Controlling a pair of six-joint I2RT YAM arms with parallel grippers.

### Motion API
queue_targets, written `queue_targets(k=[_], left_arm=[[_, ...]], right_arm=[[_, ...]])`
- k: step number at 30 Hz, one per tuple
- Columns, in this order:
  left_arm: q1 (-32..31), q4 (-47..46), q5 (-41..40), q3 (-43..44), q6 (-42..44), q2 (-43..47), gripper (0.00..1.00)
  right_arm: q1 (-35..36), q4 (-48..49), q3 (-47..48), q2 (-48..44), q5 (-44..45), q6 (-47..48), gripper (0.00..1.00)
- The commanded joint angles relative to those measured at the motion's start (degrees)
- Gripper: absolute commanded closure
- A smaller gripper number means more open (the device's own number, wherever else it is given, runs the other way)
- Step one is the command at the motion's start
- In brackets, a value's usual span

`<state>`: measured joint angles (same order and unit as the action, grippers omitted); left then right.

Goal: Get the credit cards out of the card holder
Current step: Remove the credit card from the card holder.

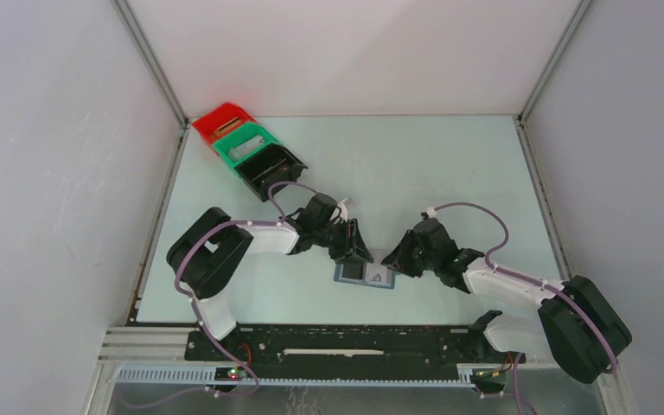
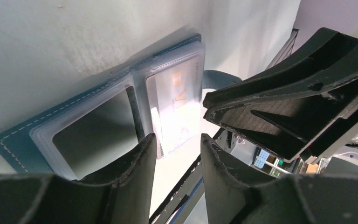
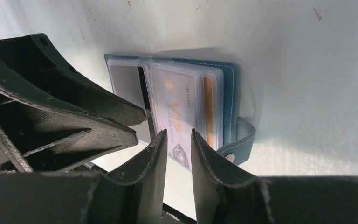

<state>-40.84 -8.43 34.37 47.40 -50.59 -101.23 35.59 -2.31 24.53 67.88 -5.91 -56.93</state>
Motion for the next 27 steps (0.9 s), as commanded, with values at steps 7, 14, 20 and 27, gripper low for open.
queue_targets(k=[7,14,20,27], left_arm=[[-0.16,-0.01,-1.5,1.93,0.61,-2.36,0.55],[-0.2,1.28,-2.61,1.46,1.95,-2.36,0.55],[-0.2,1.39,-3.18,1.24,2.49,-2.83,0.56],[-0.19,1.39,-3.56,0.99,2.6,-2.92,0.56]], right_arm=[[-0.22,4.2,0.17,3.12,-0.18,0.28,0.67],[-0.08,0.6,0.16,0.72,2.43,0.63,0.67],[0.37,-0.33,0.16,0.89,3.24,0.99,0.67],[1.41,1.58,0.16,2.16,2.62,0.44,0.68]])
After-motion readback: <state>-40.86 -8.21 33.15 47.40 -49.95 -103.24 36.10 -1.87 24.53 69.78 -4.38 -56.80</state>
